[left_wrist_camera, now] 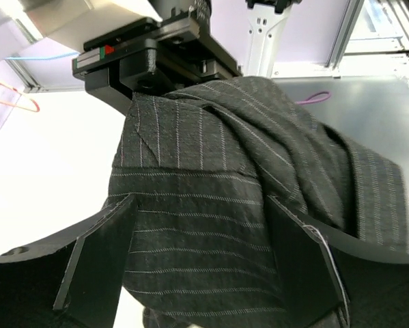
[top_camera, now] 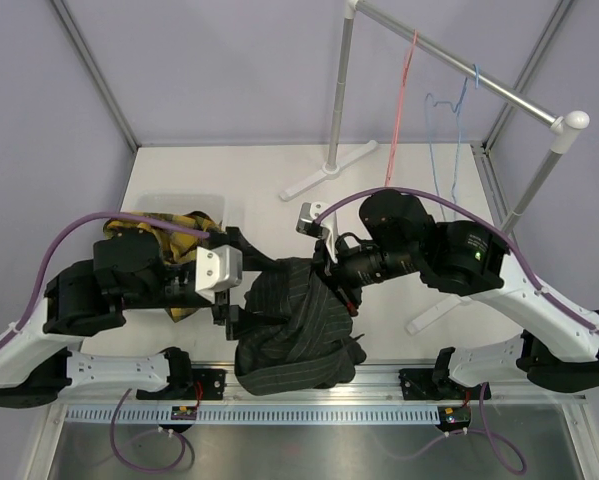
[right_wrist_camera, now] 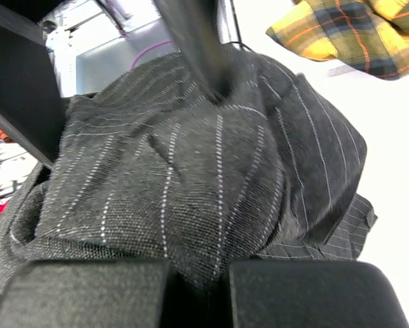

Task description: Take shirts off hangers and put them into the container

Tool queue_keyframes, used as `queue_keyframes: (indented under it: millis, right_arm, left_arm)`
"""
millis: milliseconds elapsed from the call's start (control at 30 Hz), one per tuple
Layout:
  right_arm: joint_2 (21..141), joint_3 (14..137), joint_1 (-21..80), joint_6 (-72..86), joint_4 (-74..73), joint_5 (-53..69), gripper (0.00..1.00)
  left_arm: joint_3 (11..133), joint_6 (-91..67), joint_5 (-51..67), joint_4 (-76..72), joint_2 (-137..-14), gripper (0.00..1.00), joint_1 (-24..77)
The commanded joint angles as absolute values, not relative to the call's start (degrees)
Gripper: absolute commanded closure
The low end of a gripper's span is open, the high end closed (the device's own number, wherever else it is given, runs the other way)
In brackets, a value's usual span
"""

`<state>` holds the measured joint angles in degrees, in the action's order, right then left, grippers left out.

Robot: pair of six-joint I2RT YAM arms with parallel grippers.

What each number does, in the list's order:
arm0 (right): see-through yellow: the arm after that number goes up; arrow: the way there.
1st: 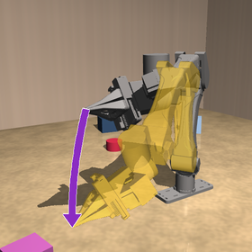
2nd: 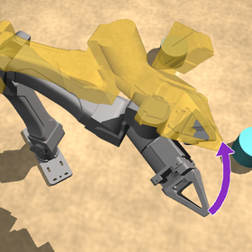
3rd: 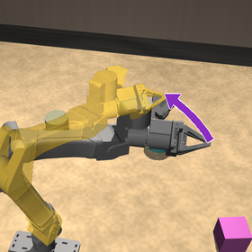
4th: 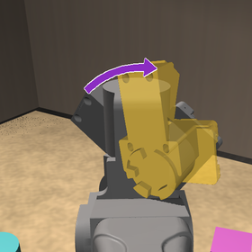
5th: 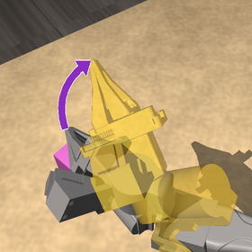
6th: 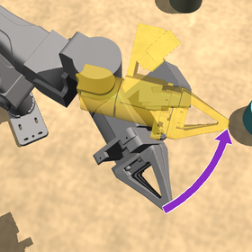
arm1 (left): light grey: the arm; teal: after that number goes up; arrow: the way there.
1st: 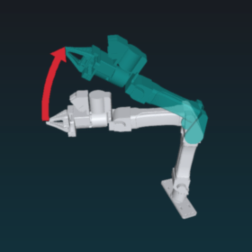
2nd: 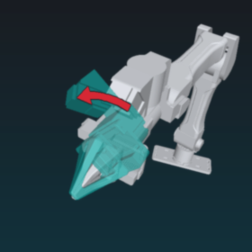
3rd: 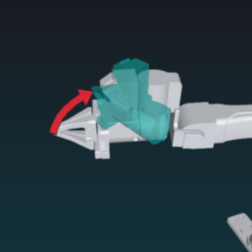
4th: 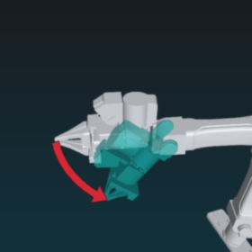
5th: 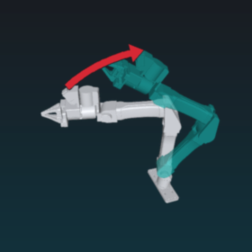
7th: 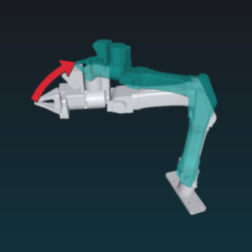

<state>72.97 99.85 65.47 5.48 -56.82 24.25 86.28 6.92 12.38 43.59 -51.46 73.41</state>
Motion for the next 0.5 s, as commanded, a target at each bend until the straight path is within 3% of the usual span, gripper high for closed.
queue_keyframes:
  millis: [0, 300, 400, 467]
  right_arm:
    - [71.98, 103.70, 66.09, 2.55, -54.75, 30.50, 1.00]
    - [71.28, 110.47, 66.44, 0.44, -59.50, 30.67, 1.00]
    - [71.72, 112.93, 66.36, 0.44, -60.11, 31.20, 1.00]
    - [71.63, 113.46, 66.45, 0.44, -59.77, 31.73, 1.00]
  left_arm:
    - [85.79, 7.73, 12.48, 41.14, -54.04, 0.20, 73.65]
    - [81.39, 5.89, 16.43, 38.23, -54.75, 0.21, 73.57]
    - [80.95, 4.84, 17.22, 38.32, -55.28, 0.25, 73.65]
    - [80.51, 4.31, 18.01, 38.15, -55.63, 0.35, 73.65]
